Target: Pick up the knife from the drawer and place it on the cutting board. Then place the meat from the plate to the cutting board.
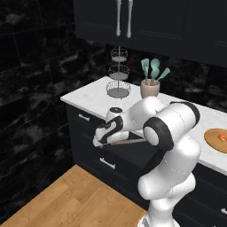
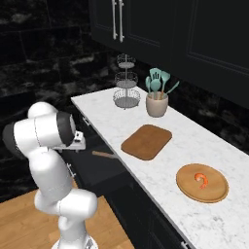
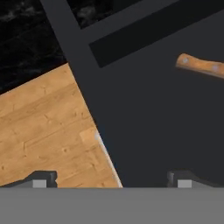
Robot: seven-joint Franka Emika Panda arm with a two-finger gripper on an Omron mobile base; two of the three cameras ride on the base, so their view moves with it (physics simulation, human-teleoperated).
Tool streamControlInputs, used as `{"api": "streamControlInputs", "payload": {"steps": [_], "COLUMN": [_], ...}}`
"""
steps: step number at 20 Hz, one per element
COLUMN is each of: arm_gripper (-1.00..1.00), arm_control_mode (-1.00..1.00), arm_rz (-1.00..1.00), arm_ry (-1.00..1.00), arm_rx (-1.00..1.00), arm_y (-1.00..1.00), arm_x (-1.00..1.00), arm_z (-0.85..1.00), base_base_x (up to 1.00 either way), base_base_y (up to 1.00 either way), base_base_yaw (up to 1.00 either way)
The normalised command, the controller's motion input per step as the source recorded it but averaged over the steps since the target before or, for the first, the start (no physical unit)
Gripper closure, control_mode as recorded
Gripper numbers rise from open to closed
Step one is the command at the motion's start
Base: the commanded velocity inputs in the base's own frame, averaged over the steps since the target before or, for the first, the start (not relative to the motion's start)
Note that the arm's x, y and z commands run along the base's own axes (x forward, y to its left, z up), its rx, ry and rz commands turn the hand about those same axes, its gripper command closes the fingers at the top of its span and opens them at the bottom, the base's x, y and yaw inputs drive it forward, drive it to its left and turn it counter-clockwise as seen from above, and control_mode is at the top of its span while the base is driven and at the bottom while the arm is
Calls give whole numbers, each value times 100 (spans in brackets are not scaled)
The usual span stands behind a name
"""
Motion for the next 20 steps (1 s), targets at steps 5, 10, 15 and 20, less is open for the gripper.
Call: {"api": "streamControlInputs", "payload": {"steps": [5,10,15,20], "arm_gripper": [-100,-100,-100,-100], "arm_control_mode": [-100,-100,-100,-100], "arm_rz": [0,0,0,0], "arm_ry": [0,0,1,0], "arm_rx": [-4,-3,0,0], "arm_y": [0,9,30,42], "arm_x": [40,21,-21,-34], "arm_z": [-36,-34,-46,-35], "base_base_x": [0,0,0,0], "base_base_y": [0,0,0,0], "base_base_yaw": [0,0,0,0]}}
